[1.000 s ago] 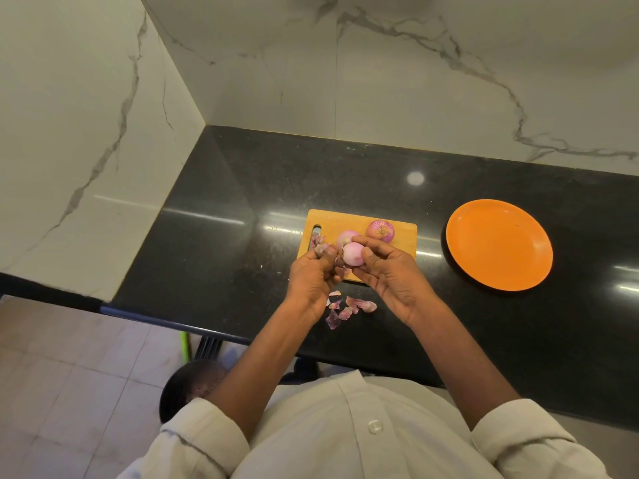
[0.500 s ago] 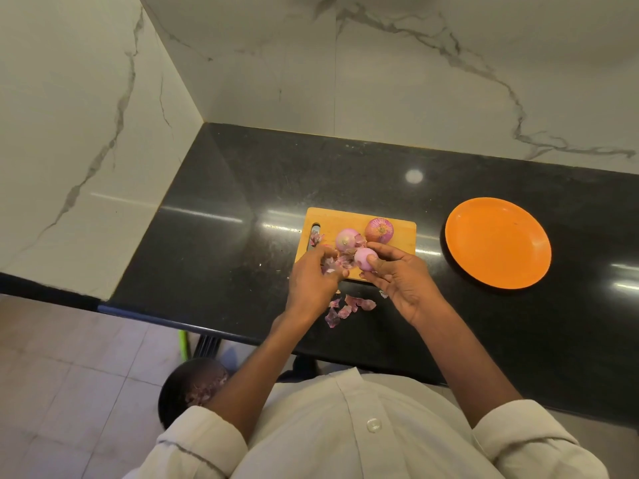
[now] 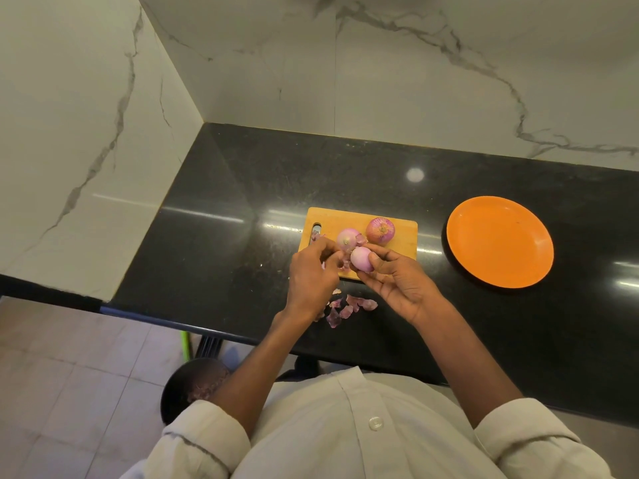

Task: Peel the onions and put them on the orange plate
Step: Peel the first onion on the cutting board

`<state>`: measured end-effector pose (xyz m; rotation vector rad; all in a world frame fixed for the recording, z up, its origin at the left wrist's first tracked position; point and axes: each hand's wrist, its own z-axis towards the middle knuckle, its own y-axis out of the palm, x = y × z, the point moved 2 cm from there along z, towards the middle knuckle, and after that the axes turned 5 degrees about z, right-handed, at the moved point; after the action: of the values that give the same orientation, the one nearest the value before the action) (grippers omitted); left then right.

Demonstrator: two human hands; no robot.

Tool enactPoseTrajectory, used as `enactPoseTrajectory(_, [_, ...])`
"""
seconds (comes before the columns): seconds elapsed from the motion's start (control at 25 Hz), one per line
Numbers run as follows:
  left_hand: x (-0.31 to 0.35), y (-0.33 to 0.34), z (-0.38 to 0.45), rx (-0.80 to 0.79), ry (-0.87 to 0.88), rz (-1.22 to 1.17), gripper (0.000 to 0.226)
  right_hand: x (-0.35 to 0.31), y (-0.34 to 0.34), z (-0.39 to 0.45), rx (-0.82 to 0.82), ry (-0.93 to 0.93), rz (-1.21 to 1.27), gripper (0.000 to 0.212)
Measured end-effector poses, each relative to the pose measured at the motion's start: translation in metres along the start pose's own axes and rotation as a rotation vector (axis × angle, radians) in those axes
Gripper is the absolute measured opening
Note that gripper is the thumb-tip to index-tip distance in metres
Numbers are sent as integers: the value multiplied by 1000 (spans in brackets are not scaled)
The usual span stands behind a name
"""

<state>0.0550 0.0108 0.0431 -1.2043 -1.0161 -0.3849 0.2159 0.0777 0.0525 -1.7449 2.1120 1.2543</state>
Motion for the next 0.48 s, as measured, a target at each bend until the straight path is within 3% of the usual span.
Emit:
enactPoseTrajectory(0.12, [-6, 0, 3, -41, -69, -64, 11, -3, 1, 1, -59, -80, -107, 36])
enactPoseTrajectory(0.32, [3, -1, 6, -140, -159, -395, 18, -11, 7, -5, -31, -362, -576, 43])
enactPoseTrajectory(0.48, [2, -6, 9, -129, -139, -367, 15, -14, 12, -6, -54, -463, -746, 47])
